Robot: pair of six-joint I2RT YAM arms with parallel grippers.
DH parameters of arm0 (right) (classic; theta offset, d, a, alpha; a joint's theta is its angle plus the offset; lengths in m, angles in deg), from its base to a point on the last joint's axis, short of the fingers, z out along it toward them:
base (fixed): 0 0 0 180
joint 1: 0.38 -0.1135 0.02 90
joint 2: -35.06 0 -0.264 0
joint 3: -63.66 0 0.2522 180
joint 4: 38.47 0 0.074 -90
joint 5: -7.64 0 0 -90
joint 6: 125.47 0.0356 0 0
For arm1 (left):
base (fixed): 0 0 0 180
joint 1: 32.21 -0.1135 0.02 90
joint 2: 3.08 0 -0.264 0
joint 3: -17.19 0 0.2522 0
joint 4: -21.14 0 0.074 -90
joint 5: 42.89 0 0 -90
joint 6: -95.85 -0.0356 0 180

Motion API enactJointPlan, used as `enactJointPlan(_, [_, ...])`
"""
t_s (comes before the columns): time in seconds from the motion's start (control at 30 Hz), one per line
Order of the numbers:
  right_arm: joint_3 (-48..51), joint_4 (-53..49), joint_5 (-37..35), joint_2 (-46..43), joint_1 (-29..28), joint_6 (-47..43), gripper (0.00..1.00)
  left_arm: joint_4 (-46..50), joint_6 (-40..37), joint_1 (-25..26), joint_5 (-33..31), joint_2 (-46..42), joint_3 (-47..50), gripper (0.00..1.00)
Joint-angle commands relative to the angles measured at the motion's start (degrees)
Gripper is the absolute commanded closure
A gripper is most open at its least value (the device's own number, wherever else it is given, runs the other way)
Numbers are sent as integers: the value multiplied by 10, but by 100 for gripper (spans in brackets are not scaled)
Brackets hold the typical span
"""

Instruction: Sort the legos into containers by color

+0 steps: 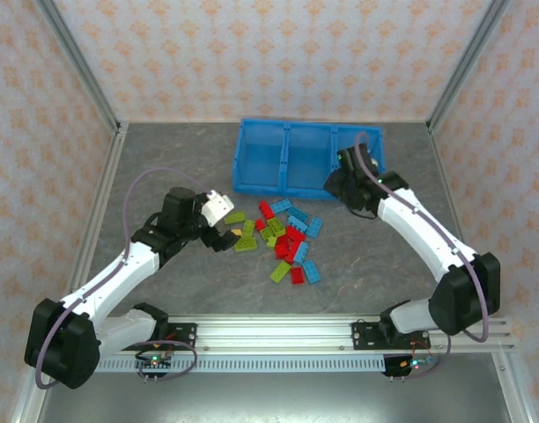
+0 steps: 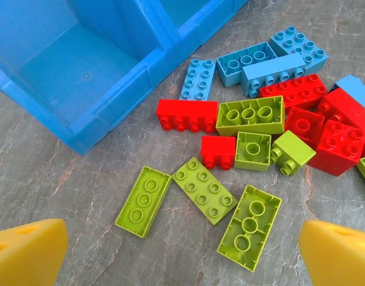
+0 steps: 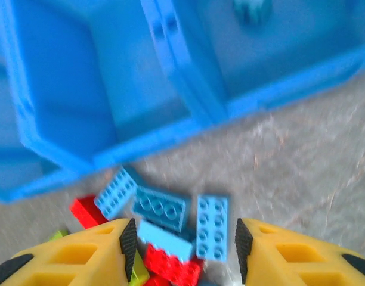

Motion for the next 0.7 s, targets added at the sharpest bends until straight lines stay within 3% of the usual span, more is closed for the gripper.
enactJointPlan(0.0, [25,-13,35,30,-28,35,50,-4,-14,4,8,8,-1,0])
enactJointPlan(0.47, [16,42,89,218,-39,29,49,13,-28,7,-4,-2,1,0])
enactJointPlan(0.67, [49,26,46,224,-42,33,59,17,-31,7,-6,1,-1,0])
